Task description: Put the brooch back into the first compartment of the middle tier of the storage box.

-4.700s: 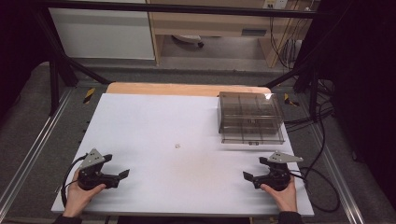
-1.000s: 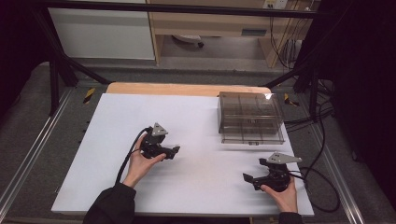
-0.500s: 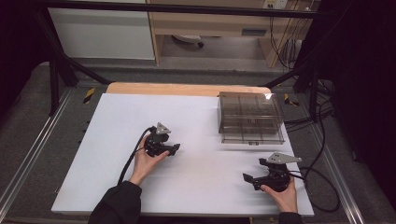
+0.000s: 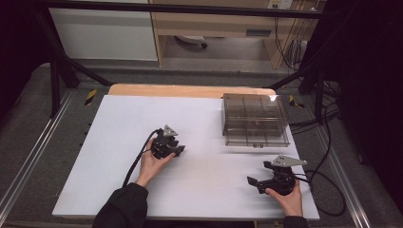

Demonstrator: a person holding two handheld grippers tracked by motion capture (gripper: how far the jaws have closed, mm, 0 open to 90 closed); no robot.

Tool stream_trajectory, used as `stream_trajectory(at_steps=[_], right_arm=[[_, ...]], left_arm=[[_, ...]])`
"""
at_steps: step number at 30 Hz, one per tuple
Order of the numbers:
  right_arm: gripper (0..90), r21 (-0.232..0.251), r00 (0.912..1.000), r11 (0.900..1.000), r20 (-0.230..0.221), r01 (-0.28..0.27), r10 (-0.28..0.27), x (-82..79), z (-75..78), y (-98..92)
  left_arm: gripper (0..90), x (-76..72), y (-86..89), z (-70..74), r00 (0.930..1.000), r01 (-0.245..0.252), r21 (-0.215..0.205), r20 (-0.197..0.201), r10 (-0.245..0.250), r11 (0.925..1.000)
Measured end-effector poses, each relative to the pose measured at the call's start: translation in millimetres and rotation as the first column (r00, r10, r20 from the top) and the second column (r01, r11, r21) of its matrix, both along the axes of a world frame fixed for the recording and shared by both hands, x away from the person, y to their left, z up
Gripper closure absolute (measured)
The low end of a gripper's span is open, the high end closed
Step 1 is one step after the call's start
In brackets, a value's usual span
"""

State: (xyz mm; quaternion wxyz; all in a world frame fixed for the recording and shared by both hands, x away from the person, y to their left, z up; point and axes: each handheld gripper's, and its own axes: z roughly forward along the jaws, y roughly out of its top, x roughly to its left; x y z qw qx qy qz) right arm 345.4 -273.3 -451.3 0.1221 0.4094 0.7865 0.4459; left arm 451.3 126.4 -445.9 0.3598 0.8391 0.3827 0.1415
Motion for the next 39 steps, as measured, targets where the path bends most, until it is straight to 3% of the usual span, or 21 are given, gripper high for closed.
stream_trajectory(at_steps=[15, 39], right_arm=[[0.8, -0.001, 1.0000, 1.000, 0.000, 0.000, 0.000, -0.1, 0.1, -0.1], [0.8, -0.002, 1.0000, 1.000, 0.003, 0.000, 0.000, -0.1, 0.4, -0.5]], left_arm=[[79.8, 1.1, -0.3, -1.5, 0.9998, 0.019, -0.020, -0.001, -0.019, 0.9996], [87.8, -3.1, -0.9, 2.7, 0.9992, 0.041, -0.019, 0.005, -0.041, 0.9990]])
